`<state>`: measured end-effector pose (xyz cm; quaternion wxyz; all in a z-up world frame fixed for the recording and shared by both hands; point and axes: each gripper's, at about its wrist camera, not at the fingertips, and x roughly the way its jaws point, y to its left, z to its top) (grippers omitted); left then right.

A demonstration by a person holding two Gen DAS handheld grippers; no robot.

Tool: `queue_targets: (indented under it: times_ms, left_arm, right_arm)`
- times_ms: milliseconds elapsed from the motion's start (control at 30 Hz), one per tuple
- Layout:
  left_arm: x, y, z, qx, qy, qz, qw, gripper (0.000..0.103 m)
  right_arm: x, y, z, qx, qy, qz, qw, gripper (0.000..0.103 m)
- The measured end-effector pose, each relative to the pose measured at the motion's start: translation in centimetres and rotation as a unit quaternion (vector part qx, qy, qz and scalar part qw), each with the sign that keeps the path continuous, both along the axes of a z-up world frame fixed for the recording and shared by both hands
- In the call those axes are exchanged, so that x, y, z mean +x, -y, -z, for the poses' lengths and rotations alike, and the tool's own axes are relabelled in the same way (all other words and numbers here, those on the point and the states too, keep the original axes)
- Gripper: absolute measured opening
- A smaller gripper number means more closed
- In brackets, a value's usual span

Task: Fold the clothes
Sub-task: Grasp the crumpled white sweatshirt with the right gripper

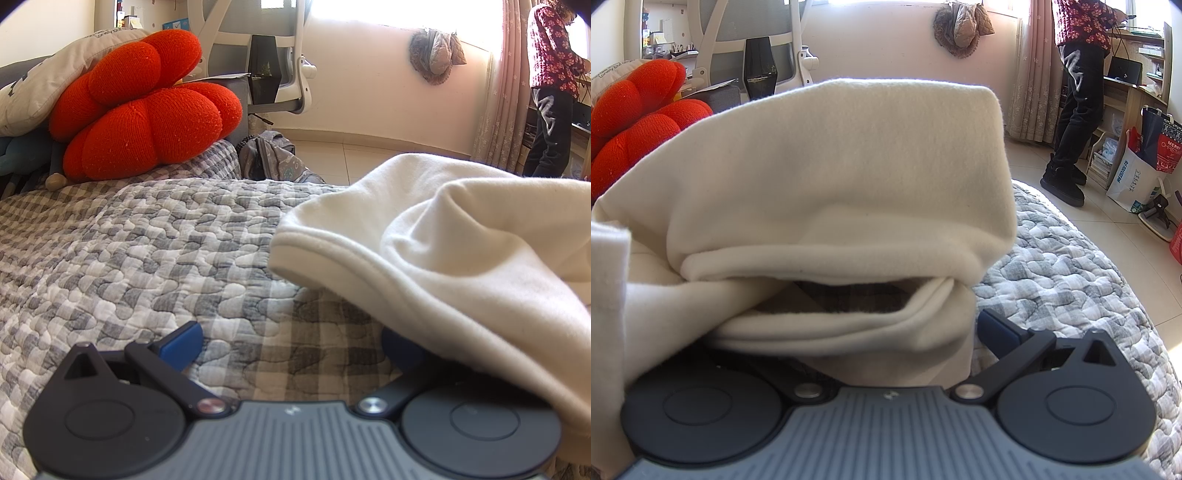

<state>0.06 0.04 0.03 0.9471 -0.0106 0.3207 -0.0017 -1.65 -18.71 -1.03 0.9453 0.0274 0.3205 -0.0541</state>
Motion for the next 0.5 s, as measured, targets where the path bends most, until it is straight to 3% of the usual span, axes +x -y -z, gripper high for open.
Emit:
queue_targets:
  times_ms: [300,500]
  left_arm:
    - [-0.3,-0.5,0.0,0.005,-0.001,0.017,0.9998,0.103]
    - [-4.0,-2.4,0.1,0.005,-0.004,0.059,0.9982,0.103]
  right_arm:
    - [0.0,-0.2,-0.1,0.0,0.0,0.0,1.0,0.103]
    - [0.1,-0.2,0.0,0.001,0.001,0.0,1.0,0.103]
